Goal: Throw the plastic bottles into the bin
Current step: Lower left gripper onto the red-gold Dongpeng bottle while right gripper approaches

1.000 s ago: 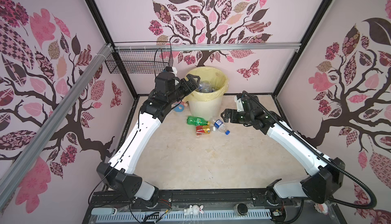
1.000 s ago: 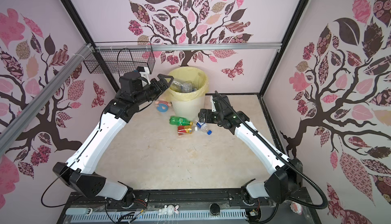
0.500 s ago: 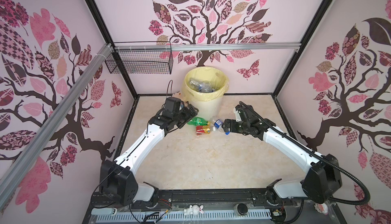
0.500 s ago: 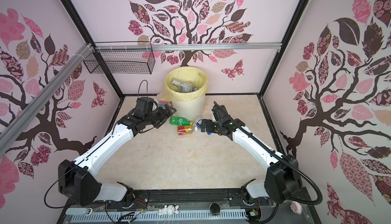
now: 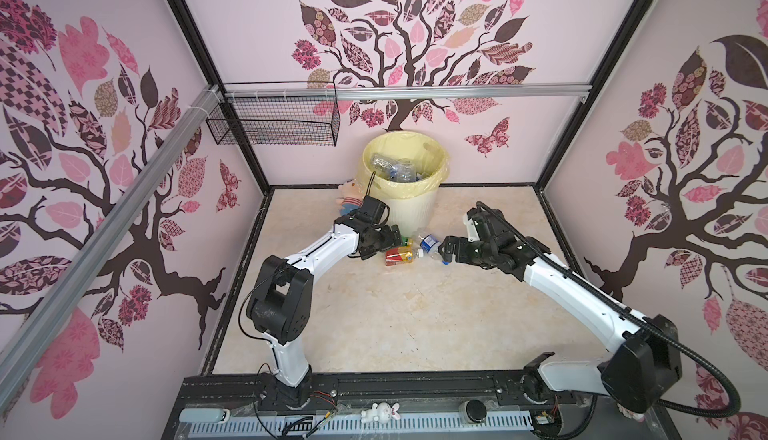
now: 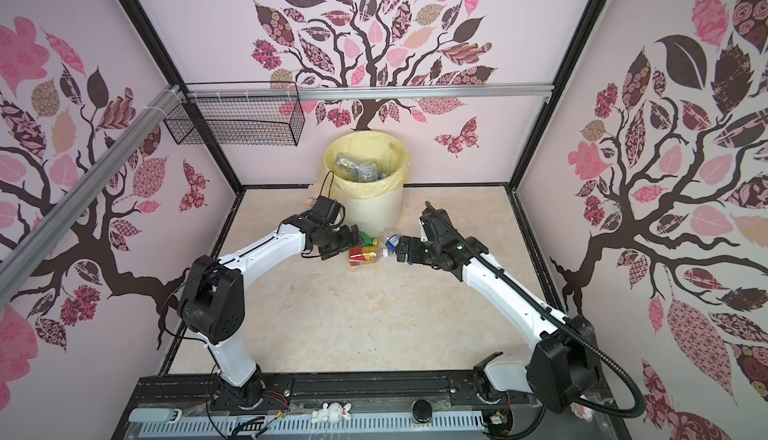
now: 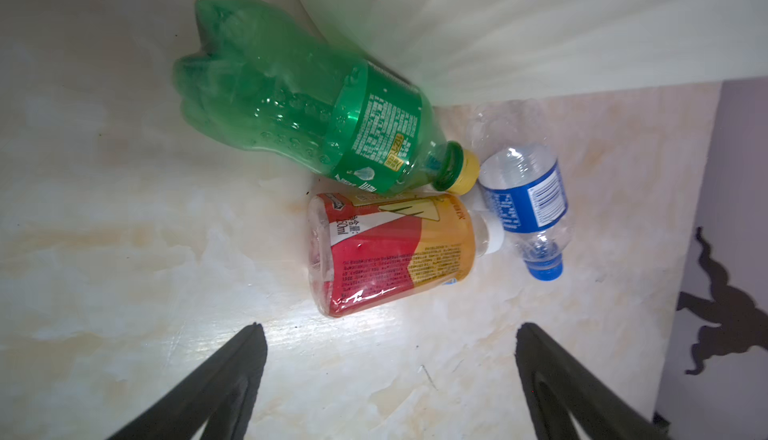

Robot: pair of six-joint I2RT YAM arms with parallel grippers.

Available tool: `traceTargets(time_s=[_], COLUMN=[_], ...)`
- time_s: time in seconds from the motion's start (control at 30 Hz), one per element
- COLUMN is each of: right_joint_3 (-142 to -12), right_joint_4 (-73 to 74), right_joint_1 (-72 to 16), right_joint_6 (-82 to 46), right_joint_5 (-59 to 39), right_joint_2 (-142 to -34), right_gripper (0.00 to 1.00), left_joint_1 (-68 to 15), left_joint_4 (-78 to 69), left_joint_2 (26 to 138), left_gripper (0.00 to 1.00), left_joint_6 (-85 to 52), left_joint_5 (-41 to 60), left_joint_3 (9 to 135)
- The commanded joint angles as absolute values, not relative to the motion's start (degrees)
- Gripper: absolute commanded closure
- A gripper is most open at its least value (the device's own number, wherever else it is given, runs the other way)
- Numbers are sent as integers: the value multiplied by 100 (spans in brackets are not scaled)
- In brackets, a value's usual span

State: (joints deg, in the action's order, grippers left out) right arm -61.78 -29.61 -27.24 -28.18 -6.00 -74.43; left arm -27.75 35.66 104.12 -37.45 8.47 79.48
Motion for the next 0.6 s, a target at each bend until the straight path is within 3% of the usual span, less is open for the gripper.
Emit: traceTargets(time_s=[0.0,0.2,0.57], right_joint_3=[-6167,-6100,-6068], right_joint_4=[-3319,-3505,-3529], right_joint_1=[-2693,-2697,-2691], right_joint_6=[-2840,-2966,-3066], right_joint_5=[-594,-528,-395], right_joint_2=[-7157,-6999,-7010], right_gripper=[0,0,0], left_joint_1=[-2866,-2958,-3341], left_joint_4=[3618,3180,2752], left_joint_2=[10532,10791,11016], left_gripper=[3,3,3], left_joint_6=[-2731,-2127,-2425], left_joint_5=[337,178,1002], left_joint_3=[8188,8013,7991])
